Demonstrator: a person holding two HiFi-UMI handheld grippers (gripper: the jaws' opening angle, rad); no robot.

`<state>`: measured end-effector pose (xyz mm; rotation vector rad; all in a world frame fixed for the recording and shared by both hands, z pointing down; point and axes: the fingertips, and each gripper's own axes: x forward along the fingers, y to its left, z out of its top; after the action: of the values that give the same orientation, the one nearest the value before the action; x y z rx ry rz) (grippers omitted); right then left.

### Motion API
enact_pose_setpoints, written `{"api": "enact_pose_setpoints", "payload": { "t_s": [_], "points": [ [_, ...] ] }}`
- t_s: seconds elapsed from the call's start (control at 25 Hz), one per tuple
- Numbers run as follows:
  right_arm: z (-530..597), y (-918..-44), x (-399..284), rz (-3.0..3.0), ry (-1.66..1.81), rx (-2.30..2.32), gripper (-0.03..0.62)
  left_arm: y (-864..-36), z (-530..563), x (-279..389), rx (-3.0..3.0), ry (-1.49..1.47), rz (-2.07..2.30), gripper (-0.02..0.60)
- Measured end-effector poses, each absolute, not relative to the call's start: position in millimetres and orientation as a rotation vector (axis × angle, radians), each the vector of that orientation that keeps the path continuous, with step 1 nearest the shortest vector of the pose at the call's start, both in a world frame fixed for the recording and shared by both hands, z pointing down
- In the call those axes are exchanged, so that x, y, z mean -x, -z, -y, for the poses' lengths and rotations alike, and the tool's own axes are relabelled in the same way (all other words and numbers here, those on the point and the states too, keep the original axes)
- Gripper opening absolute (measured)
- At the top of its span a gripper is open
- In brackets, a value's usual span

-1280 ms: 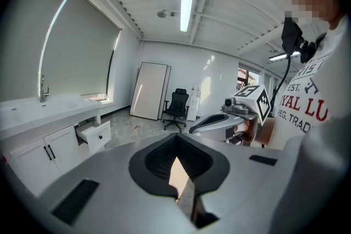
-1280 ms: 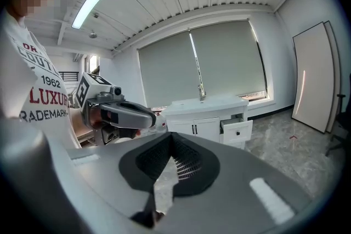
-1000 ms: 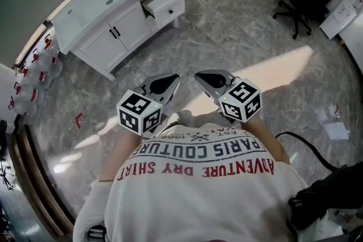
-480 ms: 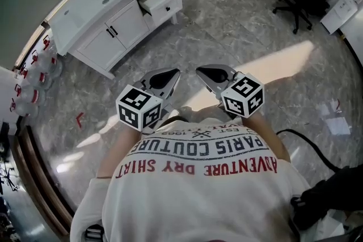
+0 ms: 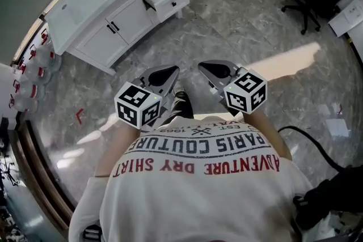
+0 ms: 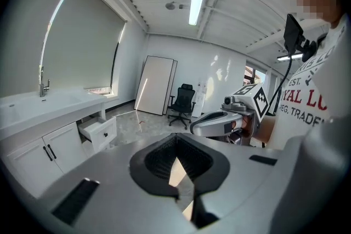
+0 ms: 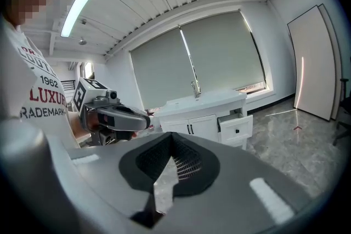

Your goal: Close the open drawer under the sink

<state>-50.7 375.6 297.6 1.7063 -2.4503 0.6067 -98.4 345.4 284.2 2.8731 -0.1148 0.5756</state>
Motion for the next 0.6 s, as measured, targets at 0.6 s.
{"api": "enact_pose_setpoints", "payload": {
  "t_s": [0.6],
  "points": [
    [-69, -343, -48, 2.461, -0.765, -1.62, 0.0, -340, -43, 16, -2.724, -0.611, 0.237, 0.0]
  ]
}}
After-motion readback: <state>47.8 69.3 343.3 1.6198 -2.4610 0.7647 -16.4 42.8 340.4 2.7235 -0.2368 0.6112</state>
